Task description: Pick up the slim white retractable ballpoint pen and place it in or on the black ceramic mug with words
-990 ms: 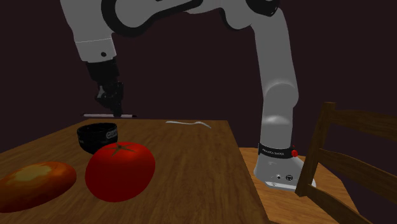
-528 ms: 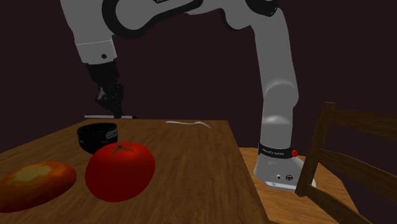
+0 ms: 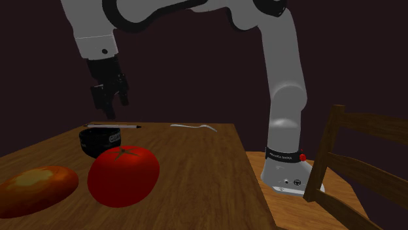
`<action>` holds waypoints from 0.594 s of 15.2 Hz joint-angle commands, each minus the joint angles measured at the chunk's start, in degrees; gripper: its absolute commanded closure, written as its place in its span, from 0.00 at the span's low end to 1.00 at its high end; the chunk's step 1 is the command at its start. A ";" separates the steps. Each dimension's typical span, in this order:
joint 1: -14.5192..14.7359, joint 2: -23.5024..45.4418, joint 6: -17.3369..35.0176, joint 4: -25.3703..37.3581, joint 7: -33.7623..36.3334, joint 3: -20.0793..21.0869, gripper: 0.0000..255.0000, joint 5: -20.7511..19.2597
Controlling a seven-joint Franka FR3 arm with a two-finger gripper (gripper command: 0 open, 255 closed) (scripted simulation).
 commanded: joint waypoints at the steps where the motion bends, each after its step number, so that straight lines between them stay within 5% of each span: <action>1: 0.67 0.17 -3.49 3.55 -0.33 0.31 0.00 0.20; 9: 1.05 0.36 -5.04 5.22 -0.38 0.45 0.00 0.19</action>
